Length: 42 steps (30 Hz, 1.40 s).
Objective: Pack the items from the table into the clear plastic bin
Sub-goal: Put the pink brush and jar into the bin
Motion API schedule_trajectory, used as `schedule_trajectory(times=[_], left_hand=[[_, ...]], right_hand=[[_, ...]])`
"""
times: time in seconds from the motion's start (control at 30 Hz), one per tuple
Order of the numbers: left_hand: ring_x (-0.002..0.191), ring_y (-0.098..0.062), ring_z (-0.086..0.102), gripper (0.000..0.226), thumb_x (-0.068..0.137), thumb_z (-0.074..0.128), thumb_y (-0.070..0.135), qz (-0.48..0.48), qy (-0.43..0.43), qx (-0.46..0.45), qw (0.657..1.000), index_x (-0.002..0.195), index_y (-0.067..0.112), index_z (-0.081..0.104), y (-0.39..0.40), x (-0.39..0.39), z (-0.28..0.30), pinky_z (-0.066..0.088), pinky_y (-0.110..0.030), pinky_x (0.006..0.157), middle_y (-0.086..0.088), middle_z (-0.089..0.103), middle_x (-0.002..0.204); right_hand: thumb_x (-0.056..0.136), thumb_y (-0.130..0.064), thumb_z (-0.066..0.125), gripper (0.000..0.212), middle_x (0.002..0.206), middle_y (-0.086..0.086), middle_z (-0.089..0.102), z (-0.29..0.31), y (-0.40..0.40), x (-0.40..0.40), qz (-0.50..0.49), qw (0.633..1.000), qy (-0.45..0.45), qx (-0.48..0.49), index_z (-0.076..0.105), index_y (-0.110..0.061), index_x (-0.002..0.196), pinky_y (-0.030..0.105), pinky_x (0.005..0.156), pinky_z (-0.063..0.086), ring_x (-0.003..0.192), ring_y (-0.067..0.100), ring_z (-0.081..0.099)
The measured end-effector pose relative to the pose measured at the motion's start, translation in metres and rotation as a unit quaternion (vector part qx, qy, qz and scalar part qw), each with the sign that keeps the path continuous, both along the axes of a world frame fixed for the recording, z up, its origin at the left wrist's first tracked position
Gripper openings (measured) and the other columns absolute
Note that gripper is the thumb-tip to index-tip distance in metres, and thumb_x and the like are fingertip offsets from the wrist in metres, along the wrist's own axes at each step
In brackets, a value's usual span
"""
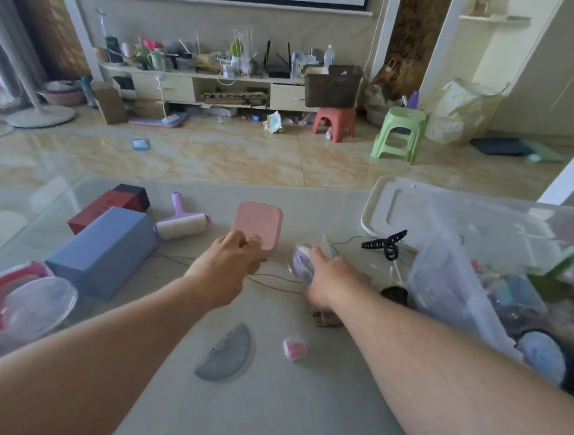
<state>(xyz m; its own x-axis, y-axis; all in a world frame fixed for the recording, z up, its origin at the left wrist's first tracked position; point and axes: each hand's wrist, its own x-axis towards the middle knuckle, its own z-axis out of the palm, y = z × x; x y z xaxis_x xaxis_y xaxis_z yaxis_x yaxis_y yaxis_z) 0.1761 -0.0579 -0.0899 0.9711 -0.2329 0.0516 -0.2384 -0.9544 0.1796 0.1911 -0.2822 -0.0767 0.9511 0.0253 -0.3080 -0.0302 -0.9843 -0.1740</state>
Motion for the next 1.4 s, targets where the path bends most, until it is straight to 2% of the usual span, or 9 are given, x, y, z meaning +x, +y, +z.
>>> schedule_trajectory(times=[0.2, 0.33, 0.53, 0.77, 0.93, 1.03, 1.13, 1.3, 1.4], left_hand=[[0.105, -0.031, 0.055, 0.05, 0.097, 0.025, 0.008, 0.009, -0.029, -0.01, 0.999, 0.12, 0.02, 0.069, -0.018, -0.057, 0.083, 0.046, -0.039, 0.08, -0.015, 0.052, 0.126], [0.101, -0.021, 0.051, 0.052, 0.093, 0.035, 0.062, 0.02, -0.043, -0.039, 0.998, 0.133, 0.041, 0.061, -0.043, -0.07, 0.152, 0.044, -0.034, 0.084, -0.006, 0.051, 0.13], [0.1, -0.019, 0.048, 0.028, 0.103, 0.045, 0.036, -0.033, -0.03, -0.124, 0.991, 0.122, 0.041, 0.065, -0.166, -0.09, 0.214, 0.039, -0.033, 0.08, -0.002, 0.041, 0.117], [0.114, -0.02, 0.048, 0.042, 0.104, 0.042, 0.039, -0.184, 0.016, -0.077, 0.98, 0.145, 0.049, 0.042, -0.33, -0.107, 0.197, 0.048, -0.045, 0.102, -0.006, 0.045, 0.127], [0.123, -0.029, 0.056, 0.069, 0.099, 0.057, 0.04, -0.241, 0.009, -0.045, 0.97, 0.158, 0.043, 0.022, -0.396, -0.093, 0.166, 0.045, -0.035, 0.09, -0.004, 0.051, 0.14], [0.124, -0.027, 0.056, 0.059, 0.099, 0.057, 0.04, -0.242, -0.007, -0.046, 0.969, 0.154, 0.029, 0.04, -0.42, -0.077, 0.156, 0.047, -0.037, 0.094, -0.004, 0.057, 0.138], [0.098, -0.023, 0.065, 0.026, 0.093, 0.062, 0.04, -0.238, -0.012, -0.065, 0.969, 0.117, 0.028, 0.067, -0.437, -0.059, 0.145, 0.054, -0.037, 0.078, 0.003, 0.069, 0.106], [0.076, -0.008, 0.064, 0.014, 0.087, 0.072, 0.038, -0.231, 0.042, -0.133, 0.963, 0.102, 0.038, 0.073, -0.45, -0.043, 0.122, 0.049, -0.026, 0.06, 0.014, 0.068, 0.083], [0.078, -0.01, 0.066, 0.017, 0.087, 0.071, 0.039, -0.217, 0.054, -0.117, 0.968, 0.104, 0.04, 0.074, -0.45, -0.038, 0.112, 0.047, -0.026, 0.058, 0.012, 0.07, 0.084]], right_hand=[[0.094, -0.024, 0.059, 0.049, 0.133, 0.012, 0.054, 0.077, -0.001, -0.038, 0.075, 0.993, -0.081, 0.035, 0.047, -0.019, 0.141, 0.036, 0.081, 0.045, 0.116, 0.035, 0.06], [0.094, -0.016, 0.064, 0.06, 0.138, 0.012, 0.056, 0.163, -0.03, -0.066, 0.109, 0.976, -0.139, 0.131, 0.046, -0.025, 0.151, 0.035, 0.078, 0.051, 0.105, 0.028, 0.057], [0.088, -0.011, 0.062, 0.06, 0.123, 0.005, 0.058, 0.251, -0.184, -0.112, 0.055, 0.975, -0.193, 0.1, 0.058, -0.038, 0.141, 0.024, 0.055, 0.039, 0.078, 0.016, 0.056], [0.089, -0.011, 0.065, 0.052, 0.139, 0.008, 0.061, 0.199, -0.374, -0.158, -0.127, 0.985, -0.109, 0.05, 0.063, -0.036, 0.134, 0.029, 0.071, 0.05, 0.097, 0.022, 0.059], [0.094, -0.01, 0.068, 0.051, 0.133, 0.006, 0.06, 0.156, -0.41, -0.149, -0.138, 0.99, -0.033, 0.018, 0.057, -0.035, 0.137, 0.033, 0.085, 0.052, 0.098, 0.02, 0.059], [0.098, -0.01, 0.064, 0.047, 0.123, 0.007, 0.06, 0.141, -0.416, -0.131, -0.141, 0.99, -0.006, -0.017, 0.052, -0.026, 0.141, 0.035, 0.094, 0.054, 0.1, 0.022, 0.061], [0.1, -0.02, 0.063, 0.048, 0.138, 0.011, 0.055, 0.127, -0.419, -0.115, -0.106, 0.99, 0.054, -0.075, 0.046, -0.016, 0.145, 0.033, 0.102, 0.046, 0.115, 0.027, 0.057], [0.103, -0.045, 0.061, 0.073, 0.161, 0.005, 0.039, 0.12, -0.414, -0.114, -0.057, 0.979, 0.181, -0.068, 0.024, -0.027, 0.163, 0.014, 0.076, 0.042, 0.136, 0.026, 0.05], [0.099, -0.036, 0.068, 0.053, 0.146, 0.007, 0.057, 0.12, -0.413, -0.11, -0.068, 0.992, 0.088, -0.053, 0.053, -0.025, 0.149, 0.024, 0.08, 0.054, 0.117, 0.028, 0.061]])
